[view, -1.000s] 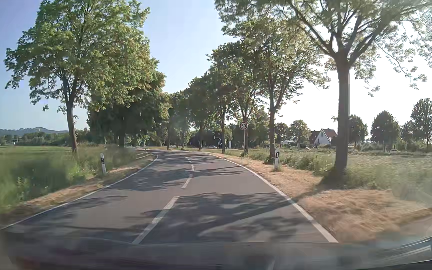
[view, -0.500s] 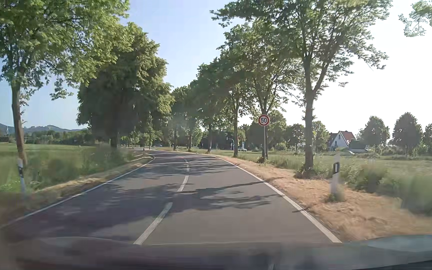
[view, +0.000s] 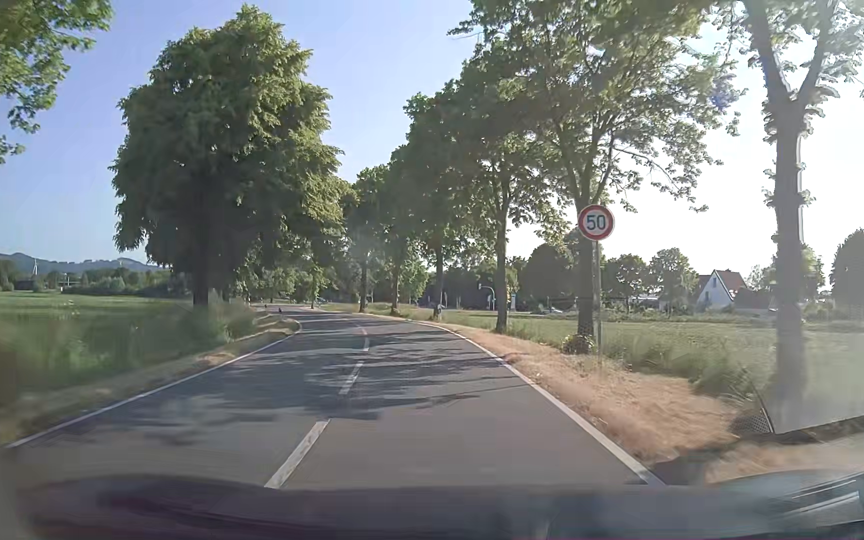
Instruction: Follow the waypoints while adhering to traffic rules and regulations
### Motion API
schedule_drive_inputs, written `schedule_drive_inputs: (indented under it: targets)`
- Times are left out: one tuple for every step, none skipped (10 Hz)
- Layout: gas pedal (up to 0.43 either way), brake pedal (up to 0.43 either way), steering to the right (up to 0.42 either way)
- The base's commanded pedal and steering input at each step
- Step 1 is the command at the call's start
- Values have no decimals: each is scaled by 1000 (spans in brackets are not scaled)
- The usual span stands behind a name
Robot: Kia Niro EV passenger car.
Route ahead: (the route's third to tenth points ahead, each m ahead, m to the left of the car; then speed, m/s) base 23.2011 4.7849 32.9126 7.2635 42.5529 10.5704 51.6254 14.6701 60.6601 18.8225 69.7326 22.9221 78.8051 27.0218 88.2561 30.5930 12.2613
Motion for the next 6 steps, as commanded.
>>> schedule_drive_inputs:
  targets:
    - [0,6,-49]
    - [0,6,-48]
    - [28,6,-44]
    - [79,6,-39]
    - [130,6,-35]
    - [150,6,-36]
